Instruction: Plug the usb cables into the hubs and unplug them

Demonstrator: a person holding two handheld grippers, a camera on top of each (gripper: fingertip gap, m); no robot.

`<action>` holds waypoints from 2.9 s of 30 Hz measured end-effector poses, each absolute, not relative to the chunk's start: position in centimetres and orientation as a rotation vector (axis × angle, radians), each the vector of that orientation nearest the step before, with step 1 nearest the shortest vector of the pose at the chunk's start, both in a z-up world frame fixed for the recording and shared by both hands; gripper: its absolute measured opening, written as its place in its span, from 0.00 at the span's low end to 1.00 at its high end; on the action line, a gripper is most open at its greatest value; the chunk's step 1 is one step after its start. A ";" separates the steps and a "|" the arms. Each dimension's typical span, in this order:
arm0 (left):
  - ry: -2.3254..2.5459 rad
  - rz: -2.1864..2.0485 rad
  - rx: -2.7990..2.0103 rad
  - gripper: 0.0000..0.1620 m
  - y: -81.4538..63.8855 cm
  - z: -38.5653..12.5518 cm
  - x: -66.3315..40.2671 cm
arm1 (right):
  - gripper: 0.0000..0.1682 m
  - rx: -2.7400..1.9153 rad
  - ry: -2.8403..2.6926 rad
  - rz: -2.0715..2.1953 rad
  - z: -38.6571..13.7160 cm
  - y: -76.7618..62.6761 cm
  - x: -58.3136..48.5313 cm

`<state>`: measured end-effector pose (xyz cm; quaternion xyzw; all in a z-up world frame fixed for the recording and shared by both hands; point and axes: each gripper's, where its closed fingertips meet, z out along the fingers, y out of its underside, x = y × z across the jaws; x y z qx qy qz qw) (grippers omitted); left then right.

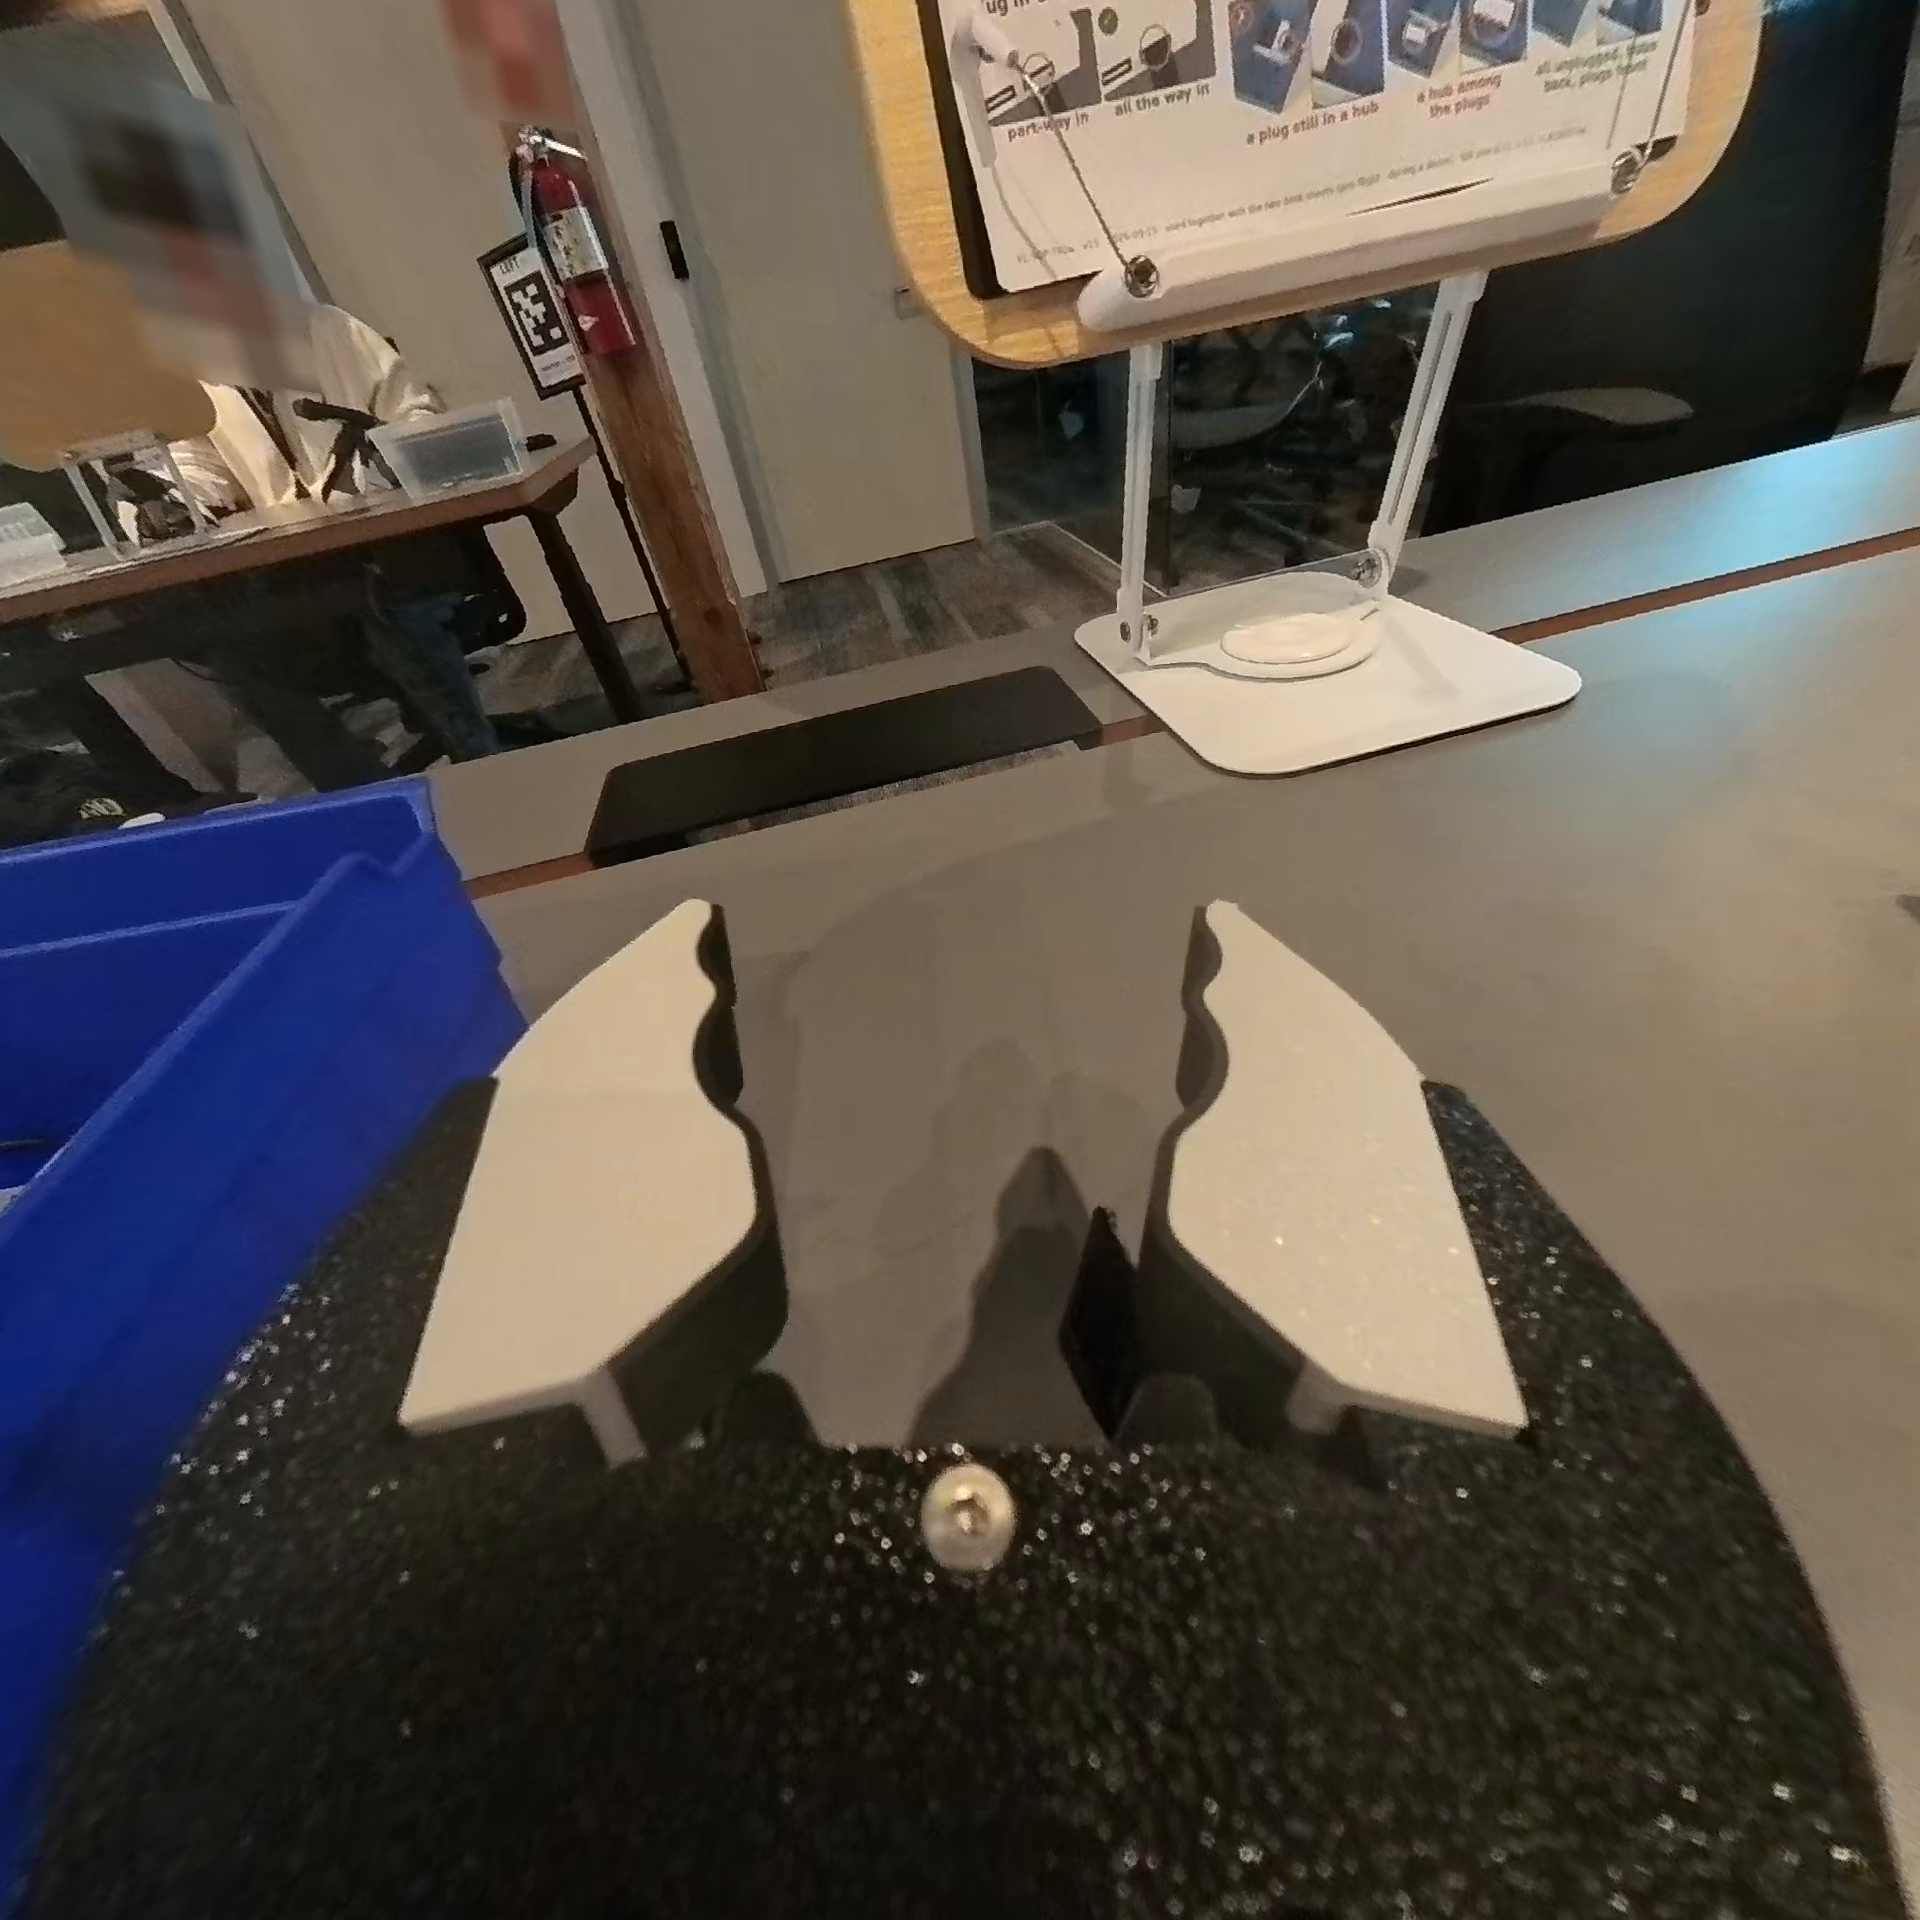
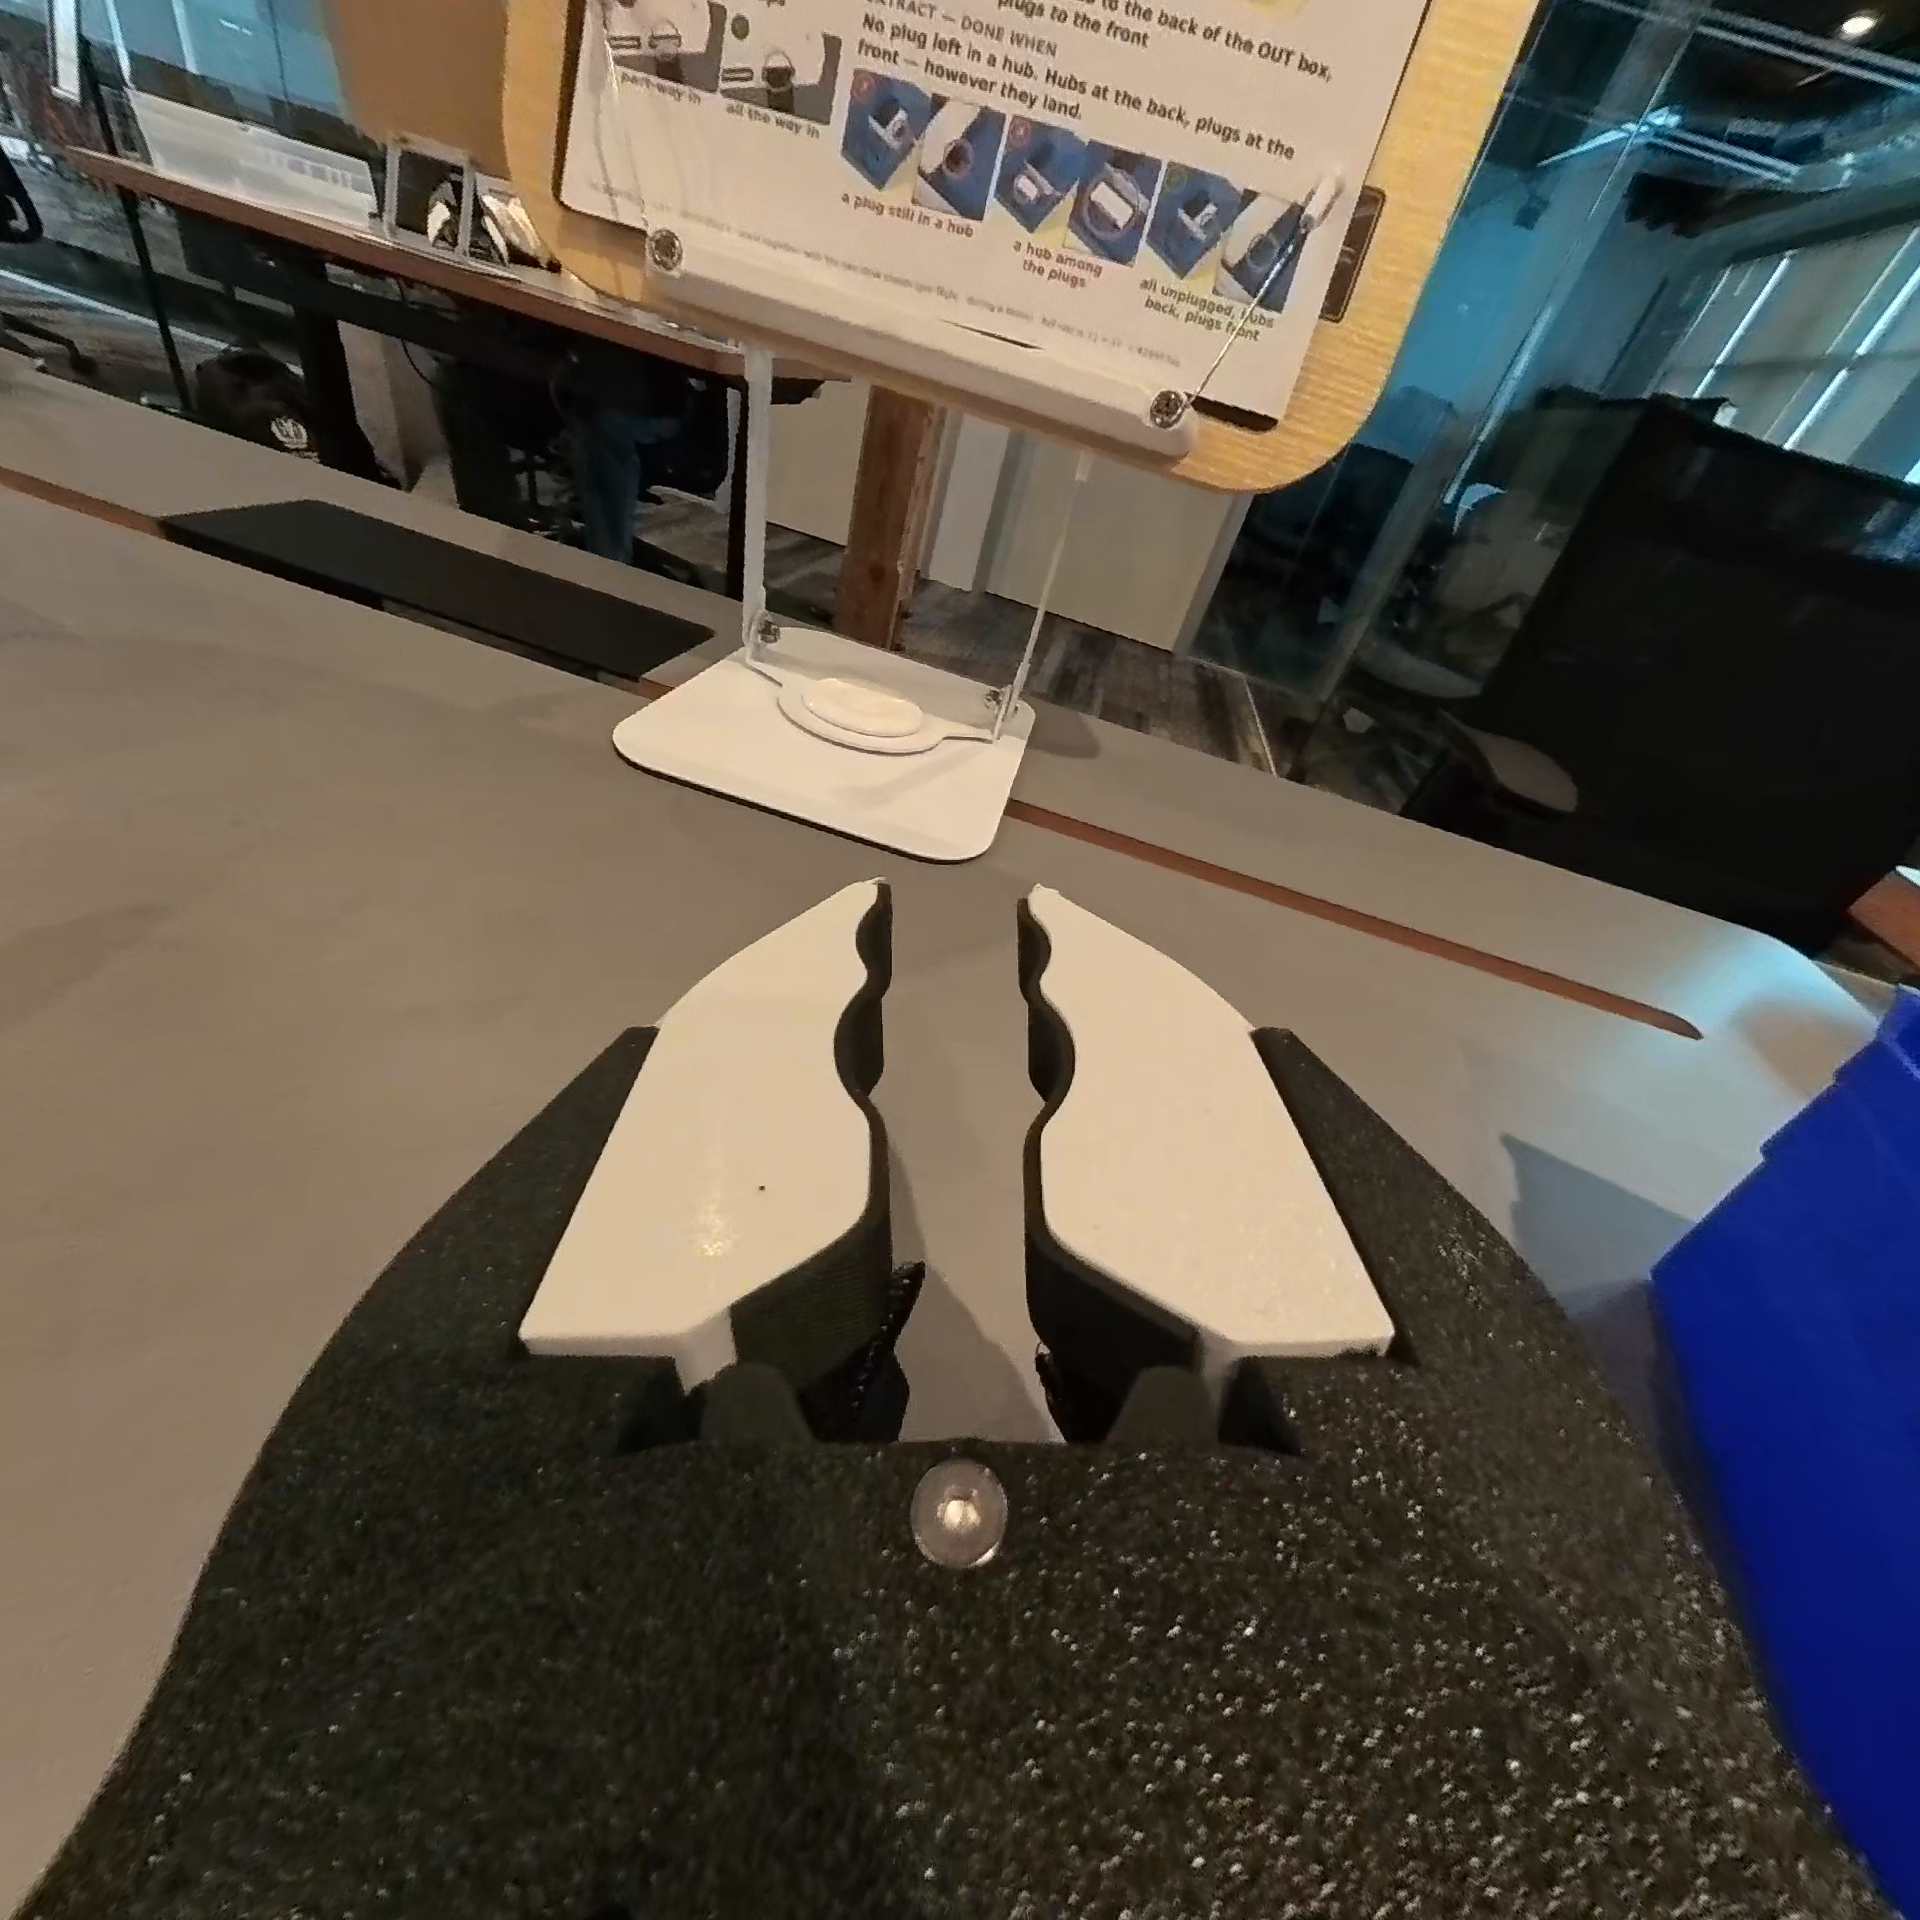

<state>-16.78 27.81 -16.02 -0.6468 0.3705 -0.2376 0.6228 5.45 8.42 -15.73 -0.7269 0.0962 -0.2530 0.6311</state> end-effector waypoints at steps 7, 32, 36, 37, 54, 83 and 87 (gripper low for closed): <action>0.853 -0.542 -1.484 0.51 27.8 -16.0 -16.7 | 0.11 -1.668 0.214 -0.576 -15.8 8.4 5.3; 0.832 -0.585 -1.477 0.49 27.9 -15.7 -16.9 | 0.00 -1.706 0.175 -0.525 -16.5 8.8 4.6; 0.829 -0.588 -1.485 0.49 28.0 -15.8 -16.9 | 0.00 -1.708 0.181 -0.507 -16.5 8.9 4.6; 0.831 -0.588 -1.486 0.49 28.0 -15.8 -16.8 | 0.00 -1.709 0.181 -0.507 -16.5 8.9 4.6; 0.846 -0.584 -1.488 0.47 27.9 -16.2 -16.7 | 0.00 -1.717 0.213 -0.248 -16.6 9.2 3.8; 0.879 -0.508 -1.332 0.51 28.9 -4.0 -23.0 | 0.05 -1.690 0.183 -0.411 -16.1 8.8 4.2; 0.955 -0.364 -1.333 0.47 32.9 -2.7 -27.5 | 0.06 -1.694 0.188 -0.396 -16.3 8.9 4.2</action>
